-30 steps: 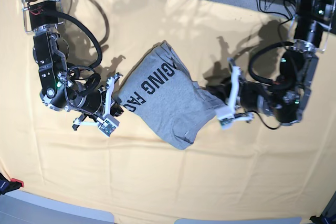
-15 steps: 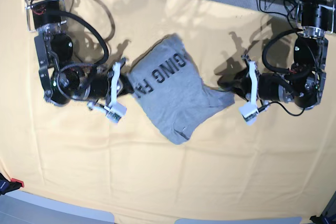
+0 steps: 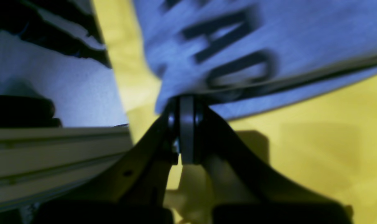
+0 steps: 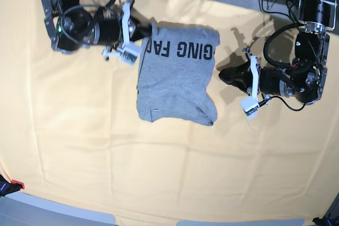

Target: Layout the t-shirt on the table in an organized manner, then fold the t-shirt properly

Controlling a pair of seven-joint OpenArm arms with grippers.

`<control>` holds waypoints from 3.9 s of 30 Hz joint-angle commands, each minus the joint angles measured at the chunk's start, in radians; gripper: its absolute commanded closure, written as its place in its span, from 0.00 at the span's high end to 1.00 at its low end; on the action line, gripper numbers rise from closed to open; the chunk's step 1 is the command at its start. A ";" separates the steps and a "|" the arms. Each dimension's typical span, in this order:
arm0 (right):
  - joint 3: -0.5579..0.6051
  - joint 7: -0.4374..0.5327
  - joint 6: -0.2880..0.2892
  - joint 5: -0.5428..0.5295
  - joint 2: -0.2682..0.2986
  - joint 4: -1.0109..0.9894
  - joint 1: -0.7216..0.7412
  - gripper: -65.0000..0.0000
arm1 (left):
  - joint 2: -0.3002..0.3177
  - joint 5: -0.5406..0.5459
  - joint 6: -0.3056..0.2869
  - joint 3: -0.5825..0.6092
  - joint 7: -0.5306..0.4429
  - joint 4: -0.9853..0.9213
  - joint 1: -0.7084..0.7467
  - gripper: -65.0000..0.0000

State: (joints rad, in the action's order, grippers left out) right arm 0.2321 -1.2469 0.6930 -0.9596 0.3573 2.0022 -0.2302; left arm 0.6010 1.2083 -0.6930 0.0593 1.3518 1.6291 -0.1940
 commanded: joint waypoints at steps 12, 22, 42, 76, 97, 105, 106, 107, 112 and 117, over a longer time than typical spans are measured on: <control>-0.254 0.013 0.005 -0.127 0.006 0.131 0.012 0.00 | 0.066 0.262 -0.005 -0.025 0.042 0.035 -0.016 0.00; -0.691 -0.149 0.005 -0.524 -0.032 0.159 -0.106 0.00 | 0.067 0.275 -0.005 -0.108 0.045 0.333 0.180 0.00; -0.916 -0.149 0.005 -0.524 -0.061 0.354 -0.753 0.00 | 0.051 0.275 -0.005 -0.751 0.045 0.645 0.938 0.00; -0.450 -0.030 0.005 -0.003 -0.005 -0.621 -0.721 0.00 | -0.168 -0.256 -0.005 -0.285 -0.091 0.009 1.172 0.00; -0.110 0.986 -0.251 0.788 -0.114 -1.252 -0.232 0.00 | -0.261 -0.909 0.006 -0.034 -1.071 -0.937 0.502 0.00; -0.106 1.132 -0.382 0.912 -0.223 -1.394 -0.120 0.00 | -0.384 -1.067 0.343 0.129 -1.388 -1.088 0.426 0.00; -0.106 1.143 -0.390 0.912 -0.231 -1.397 -0.117 0.00 | -0.393 -1.041 0.358 0.146 -1.390 -1.088 0.426 0.00; -0.106 1.154 -0.394 0.912 -0.240 -1.396 -0.112 0.00 | -0.403 -1.014 0.377 0.157 -1.394 -1.088 0.426 0.00; -0.106 1.165 -0.373 0.912 -0.269 -1.396 -0.090 0.00 | -0.452 -1.004 0.425 0.165 -1.401 -1.088 0.420 0.00; -0.106 1.165 -0.385 0.913 -0.281 -1.395 -0.074 0.00 | -0.465 -0.957 0.425 0.165 -1.403 -1.088 0.401 0.00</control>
State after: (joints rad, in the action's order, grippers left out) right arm 0.1284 -0.0891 0.3019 -0.0425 0.0750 0.6010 -0.2989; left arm 0.1318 0.2493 -0.2646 0.2234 -0.0376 0.5358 0.2073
